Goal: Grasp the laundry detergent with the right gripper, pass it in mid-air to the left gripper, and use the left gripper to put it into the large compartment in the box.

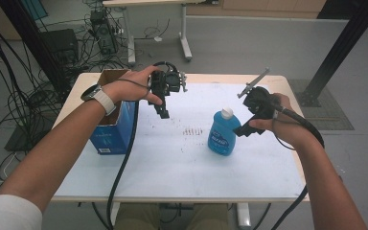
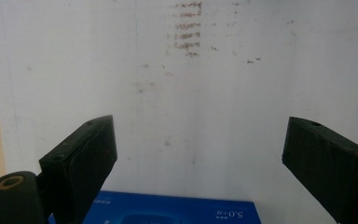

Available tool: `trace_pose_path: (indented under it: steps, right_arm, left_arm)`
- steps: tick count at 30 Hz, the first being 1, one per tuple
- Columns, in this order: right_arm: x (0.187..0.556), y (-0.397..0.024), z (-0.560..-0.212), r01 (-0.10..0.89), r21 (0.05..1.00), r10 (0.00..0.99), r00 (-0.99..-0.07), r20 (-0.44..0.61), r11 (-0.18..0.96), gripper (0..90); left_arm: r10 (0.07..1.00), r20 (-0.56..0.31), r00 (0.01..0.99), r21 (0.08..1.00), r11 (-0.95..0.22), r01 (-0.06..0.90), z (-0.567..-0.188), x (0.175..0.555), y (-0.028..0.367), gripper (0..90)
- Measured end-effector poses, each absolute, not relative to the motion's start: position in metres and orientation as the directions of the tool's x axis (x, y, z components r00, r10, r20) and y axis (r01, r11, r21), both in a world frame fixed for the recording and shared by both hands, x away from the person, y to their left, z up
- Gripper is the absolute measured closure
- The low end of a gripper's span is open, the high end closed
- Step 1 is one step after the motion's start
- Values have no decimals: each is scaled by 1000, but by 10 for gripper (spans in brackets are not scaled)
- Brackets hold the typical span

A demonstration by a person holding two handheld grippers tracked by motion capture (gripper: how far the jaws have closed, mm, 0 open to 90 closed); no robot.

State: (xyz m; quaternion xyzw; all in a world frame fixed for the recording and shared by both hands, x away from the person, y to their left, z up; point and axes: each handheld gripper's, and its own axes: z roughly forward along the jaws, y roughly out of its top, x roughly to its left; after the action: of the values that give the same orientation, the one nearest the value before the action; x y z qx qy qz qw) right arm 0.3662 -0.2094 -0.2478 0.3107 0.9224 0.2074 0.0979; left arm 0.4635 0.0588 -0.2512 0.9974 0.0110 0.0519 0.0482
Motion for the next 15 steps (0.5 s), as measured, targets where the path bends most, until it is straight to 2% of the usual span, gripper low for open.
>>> trace_pose_path:
  steps: [15]
  right_arm:
    - [369, -212, -262, 536, 490, 627, -779, -28, 688, 39]
  left_arm:
    - [29, 99, 995, 92, -996, 20, -253, 464, 58, 104]
